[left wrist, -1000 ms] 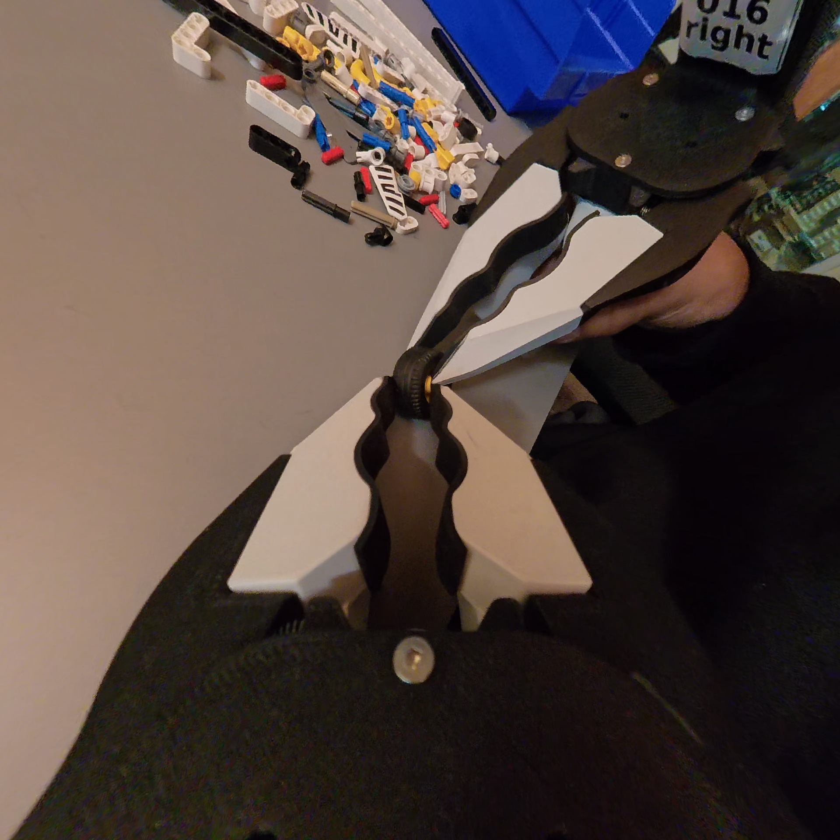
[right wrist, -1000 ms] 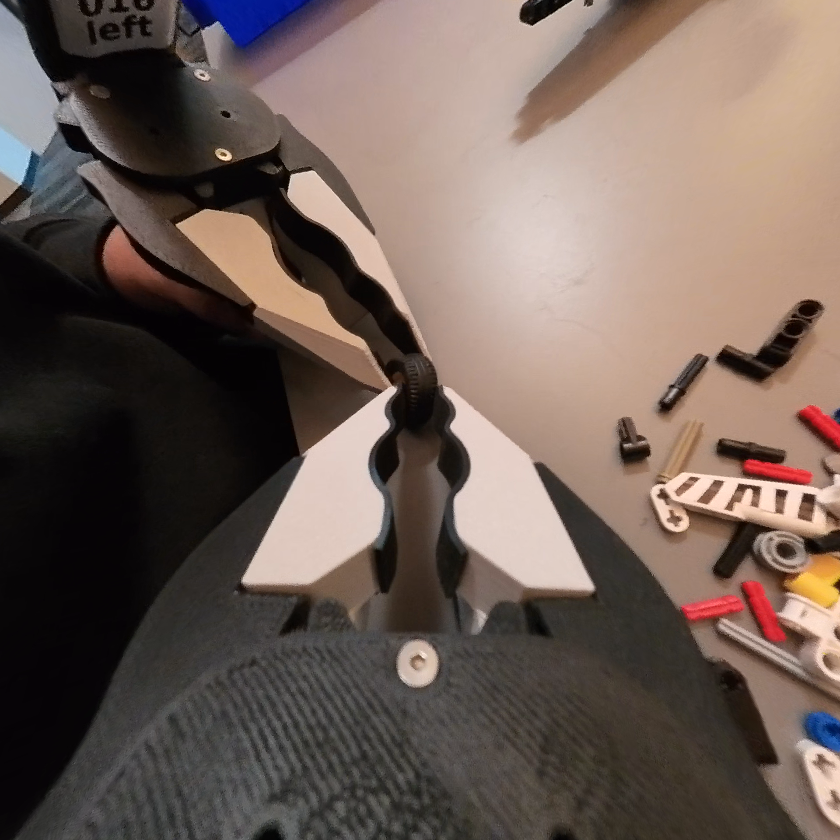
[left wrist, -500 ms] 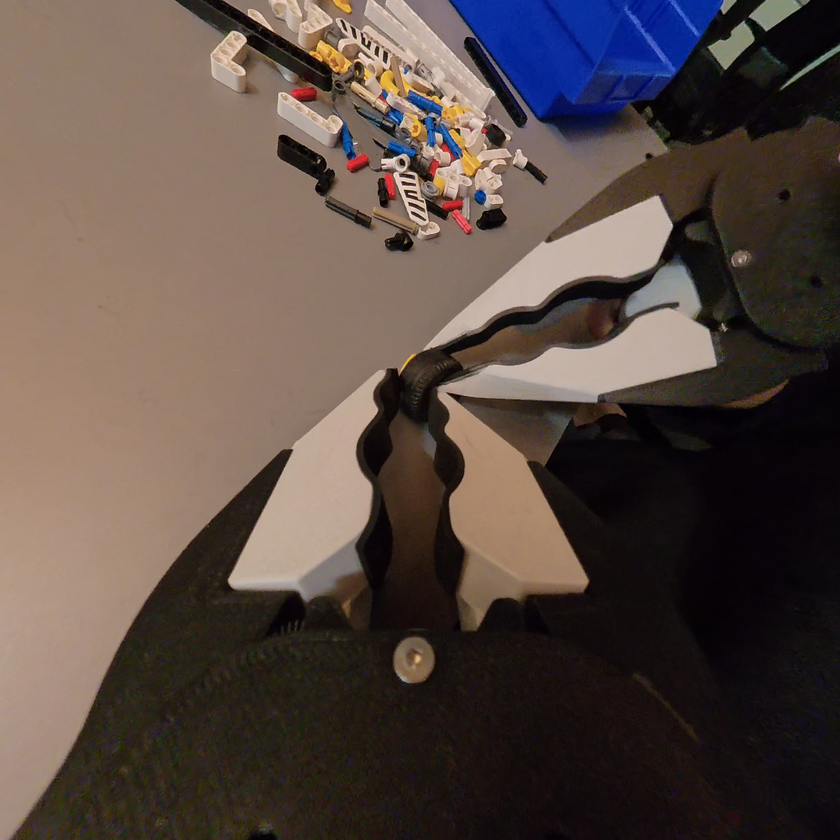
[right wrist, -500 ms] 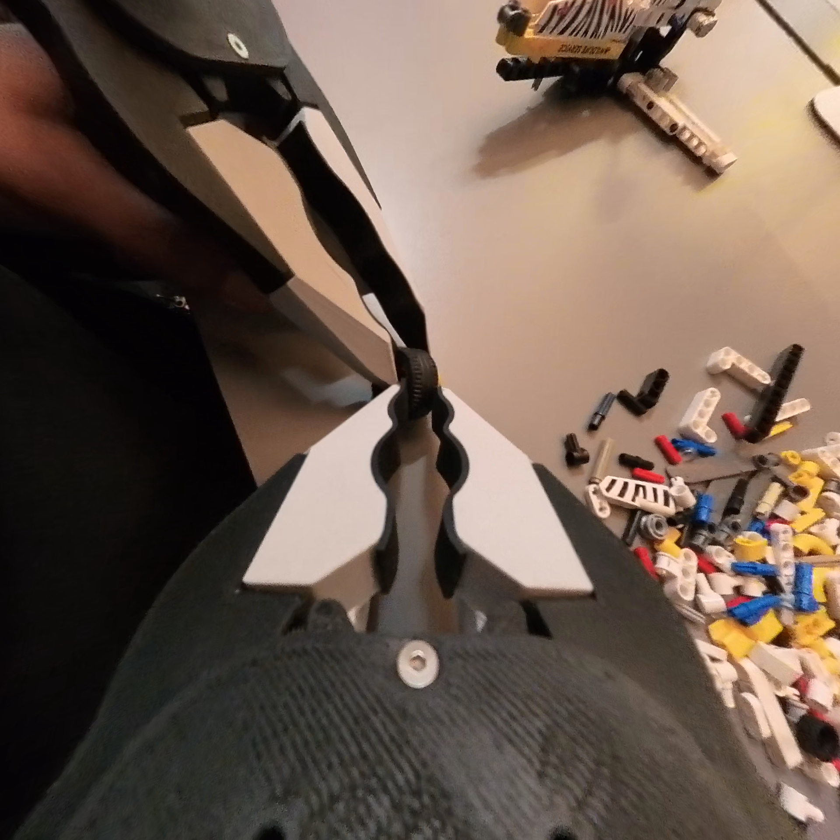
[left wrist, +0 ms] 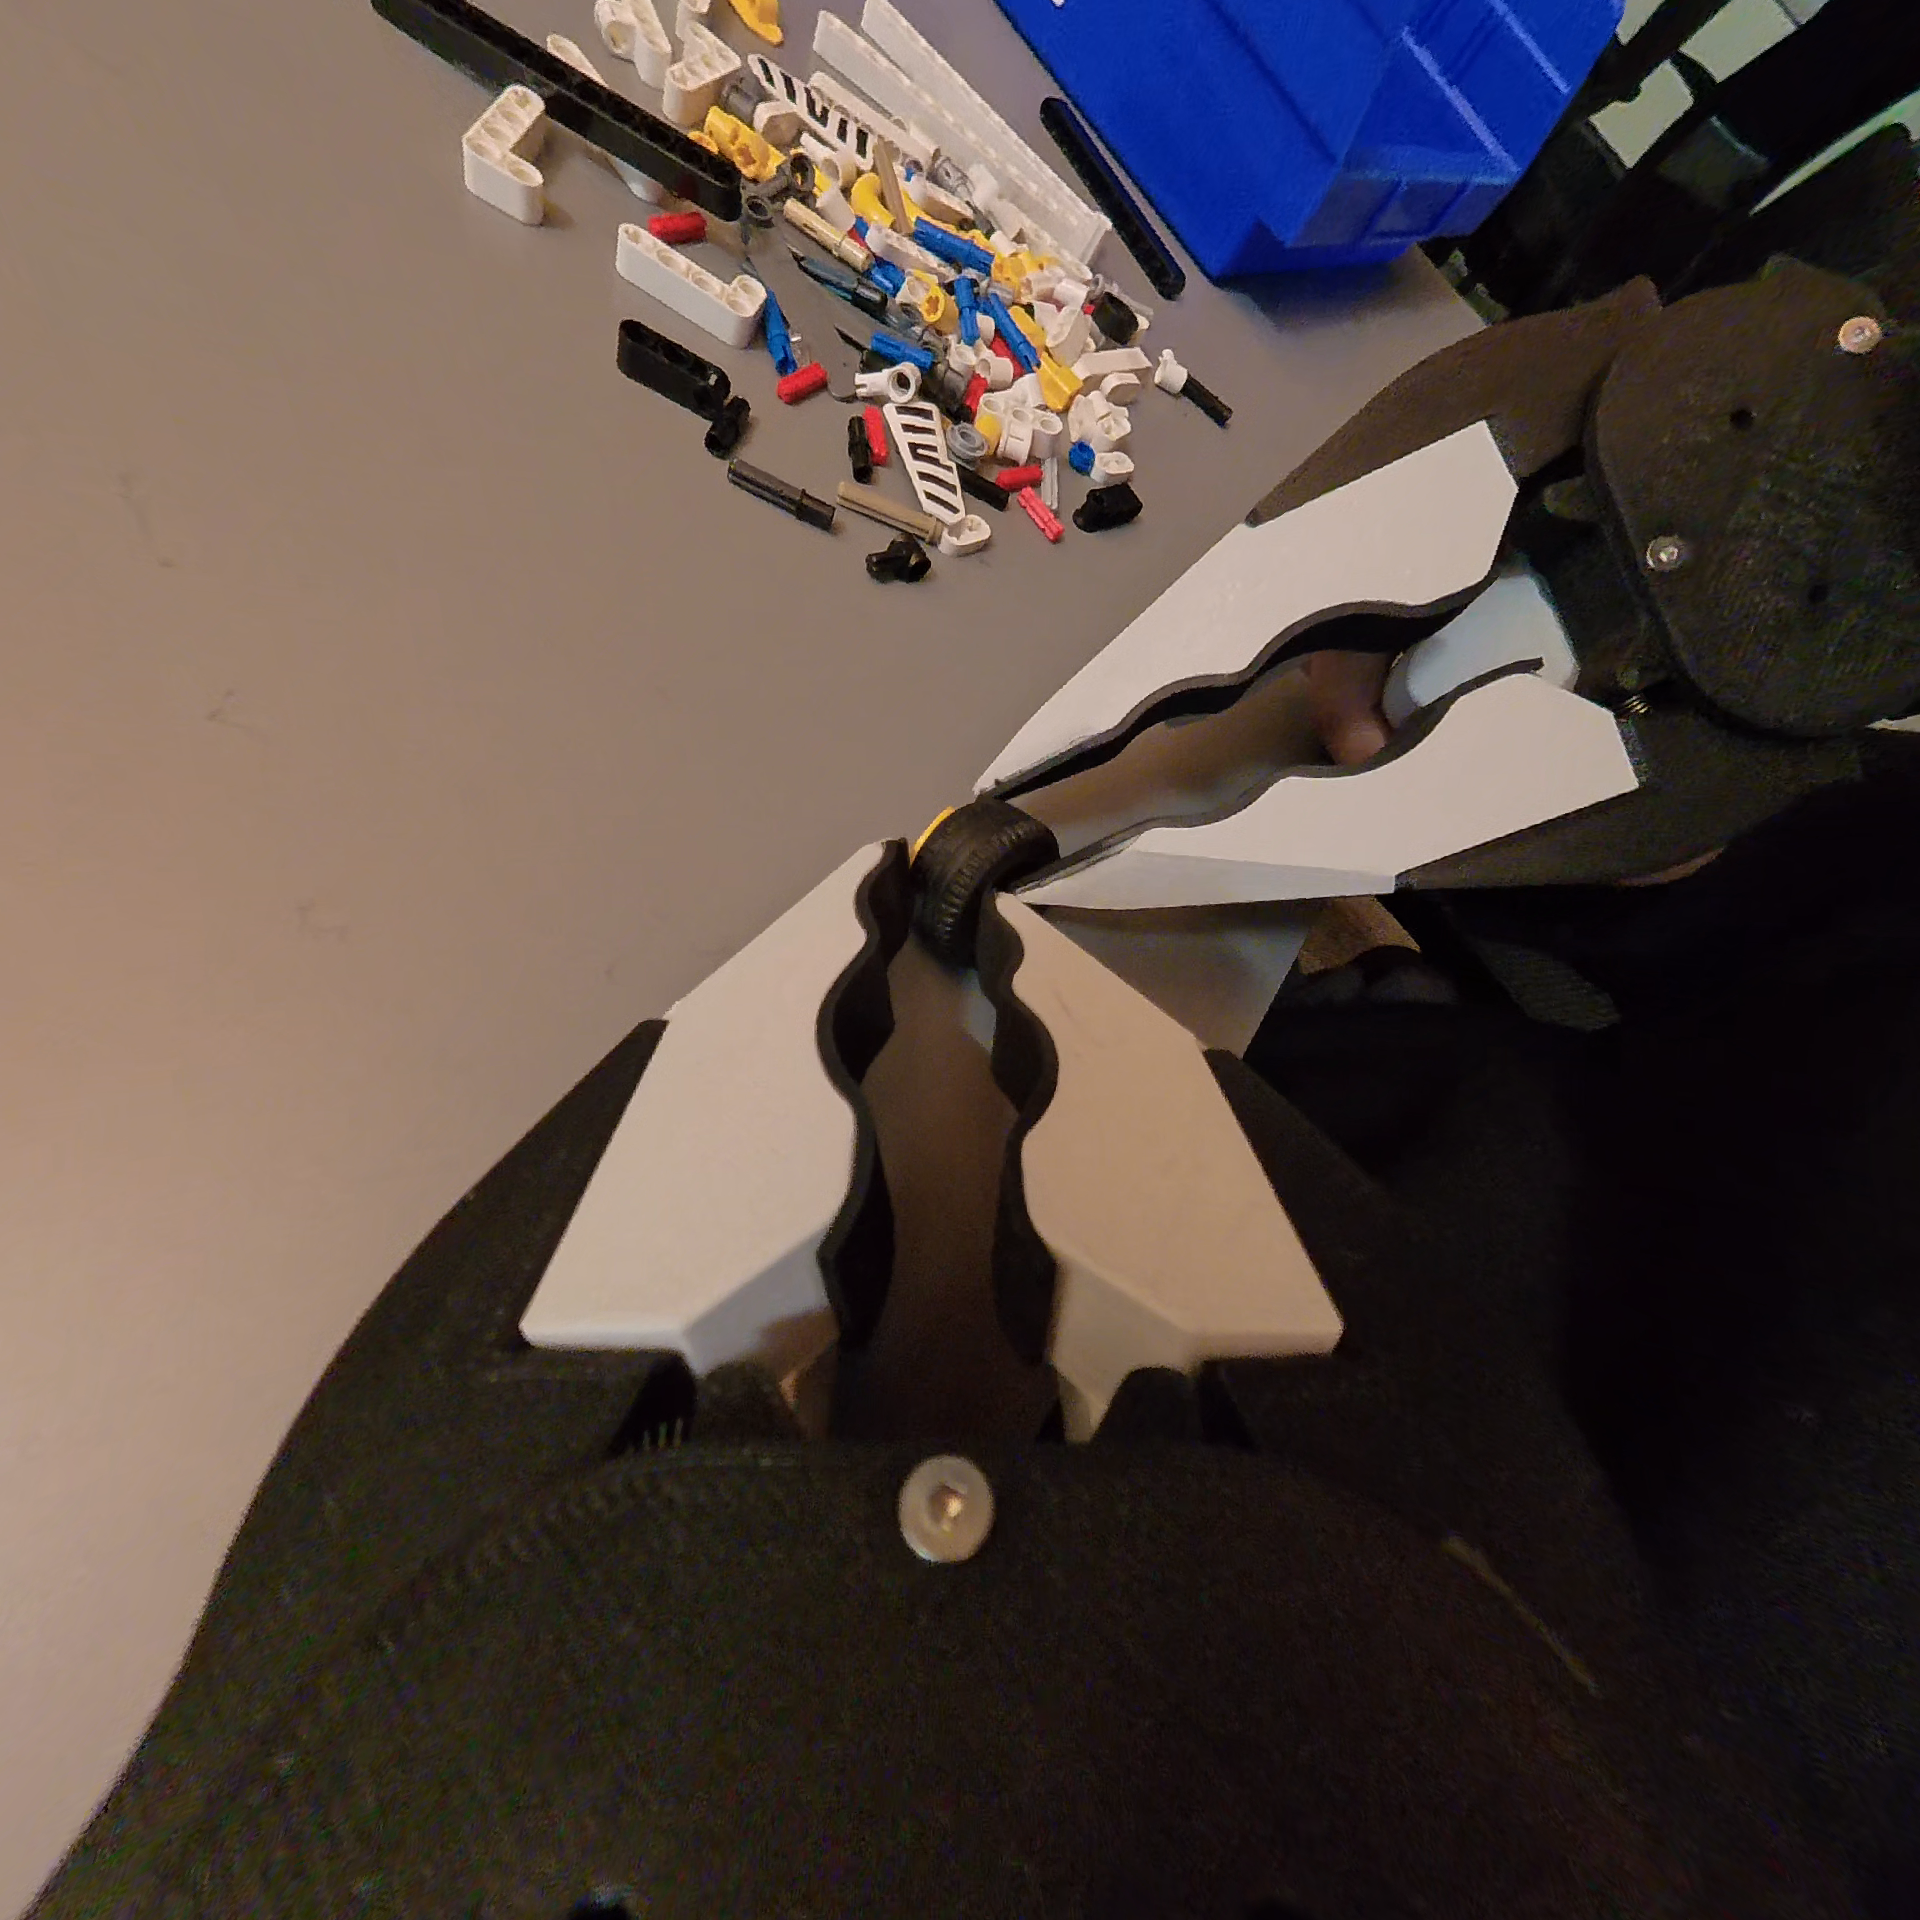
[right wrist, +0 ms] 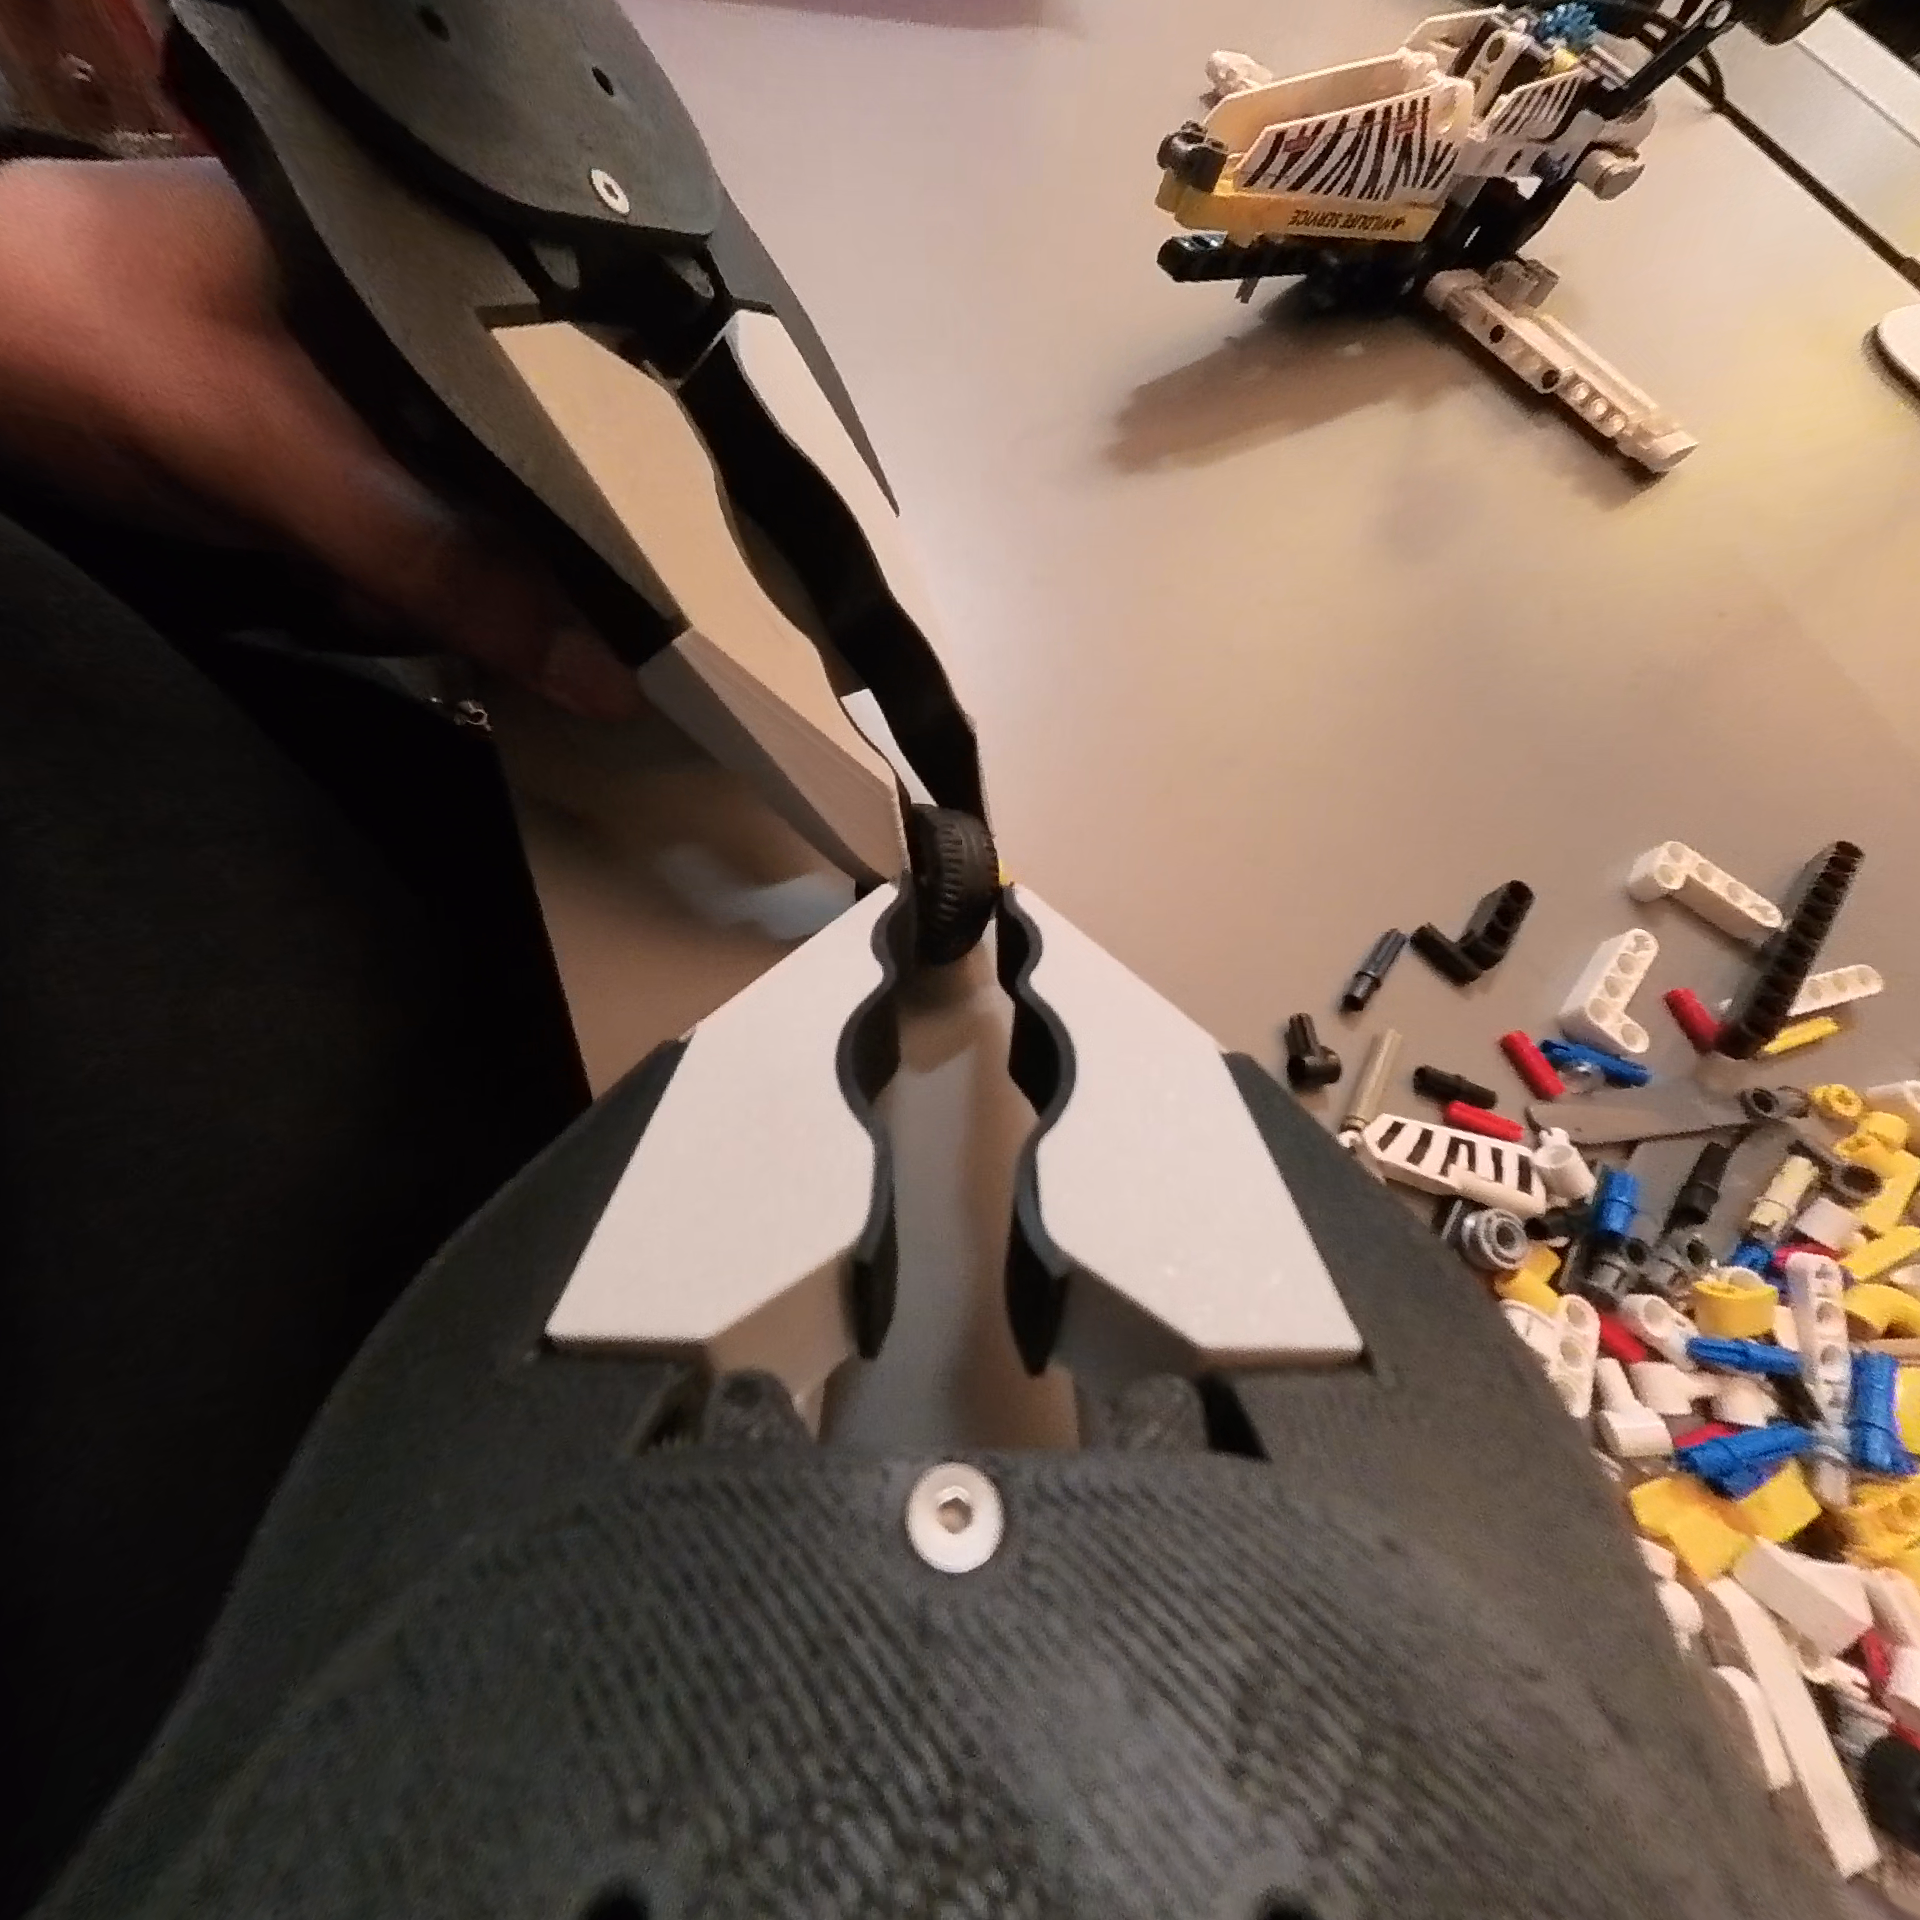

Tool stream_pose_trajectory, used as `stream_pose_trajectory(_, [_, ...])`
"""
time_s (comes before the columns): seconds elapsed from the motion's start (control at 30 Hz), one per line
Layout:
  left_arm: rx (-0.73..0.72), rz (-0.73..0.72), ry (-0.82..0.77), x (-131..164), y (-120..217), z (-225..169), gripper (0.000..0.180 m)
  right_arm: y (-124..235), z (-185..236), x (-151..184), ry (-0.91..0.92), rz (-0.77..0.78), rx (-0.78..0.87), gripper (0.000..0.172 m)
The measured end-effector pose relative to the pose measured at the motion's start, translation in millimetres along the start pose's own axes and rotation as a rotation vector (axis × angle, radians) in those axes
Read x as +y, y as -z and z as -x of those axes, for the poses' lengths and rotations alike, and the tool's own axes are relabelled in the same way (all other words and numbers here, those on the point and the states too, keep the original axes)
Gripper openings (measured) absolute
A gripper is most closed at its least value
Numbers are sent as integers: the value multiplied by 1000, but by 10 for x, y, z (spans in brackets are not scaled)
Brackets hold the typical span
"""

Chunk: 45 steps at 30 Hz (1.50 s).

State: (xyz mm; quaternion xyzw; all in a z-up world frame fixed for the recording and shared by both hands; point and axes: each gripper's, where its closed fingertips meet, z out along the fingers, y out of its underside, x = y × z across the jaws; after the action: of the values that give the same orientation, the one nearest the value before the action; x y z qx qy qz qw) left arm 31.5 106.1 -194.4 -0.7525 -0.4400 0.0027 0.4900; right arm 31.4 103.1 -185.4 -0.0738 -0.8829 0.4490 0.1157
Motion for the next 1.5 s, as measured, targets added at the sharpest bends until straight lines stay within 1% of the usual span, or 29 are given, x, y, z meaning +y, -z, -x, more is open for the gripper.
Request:
stream_pose_trajectory(0.13, [-8, -5, -10, -2, 8, 3, 11, 37, 0, -26, -39, -27, -32, 12])
stream_pose_trajectory(0.23, [1, -7, -10, -2, 16, -6, 12, 81, -1, -19, -127, -40, -97, 9])
stream_pose_trajectory(0.37, [26, -34, 15, -35, 46, -15, 13, 98, -6, 18, -240, -29, -182, 15])
stream_pose_trajectory(0.5, [51, -74, 55, -87, 90, -12, 13, 91, 8, 17, -289, -23, -237, 21])
stream_pose_trajectory(0.67, [103, -127, 117, -146, 176, -15, 13, 20, 61, 42, -277, 21, -264, 28])
stream_pose_trajectory(0.83, [108, -170, 179, -177, 326, 93, 11, -20, 86, 28, -246, 29, -260, 28])
stream_pose_trajectory(0.97, [64, -117, 147, -73, 375, 153, 13, -85, 125, -10, -206, 34, -255, 28])
stream_pose_trajectory(1.07, [71, -70, 112, 15, 326, 95, 17, -162, 136, -25, -187, 54, -246, 25])
stream_pose_trajectory(1.1, [79, -52, 105, 45, 300, 63, 18, -179, 138, -39, -188, 53, -245, 22])
stream_pose_trajectory(1.17, [64, -50, 93, 43, 274, 49, 23, -202, 108, -65, -194, 46, -223, 21])
stream_pose_trajectory(1.2, [51, -52, 85, 40, 272, 60, 23, -208, 96, -74, -196, 42, -214, 21])
stream_pose_trajectory(1.27, [41, -54, 96, 35, 274, 83, 20, -209, 81, -84, -198, 36, -200, 18])
stream_pose_trajectory(1.3, [43, -64, 107, 22, 284, 93, 14, -204, 65, -87, -196, 31, -188, 13])
stream_pose_trajectory(1.33, [57, -79, 114, 7, 298, 85, 7, -195, 56, -101, -196, 19, -182, 13])
stream_pose_trajectory(1.5, [127, -137, 179, -62, 337, 51, 7, -130, 27, -177, -203, -45, -175, 13])
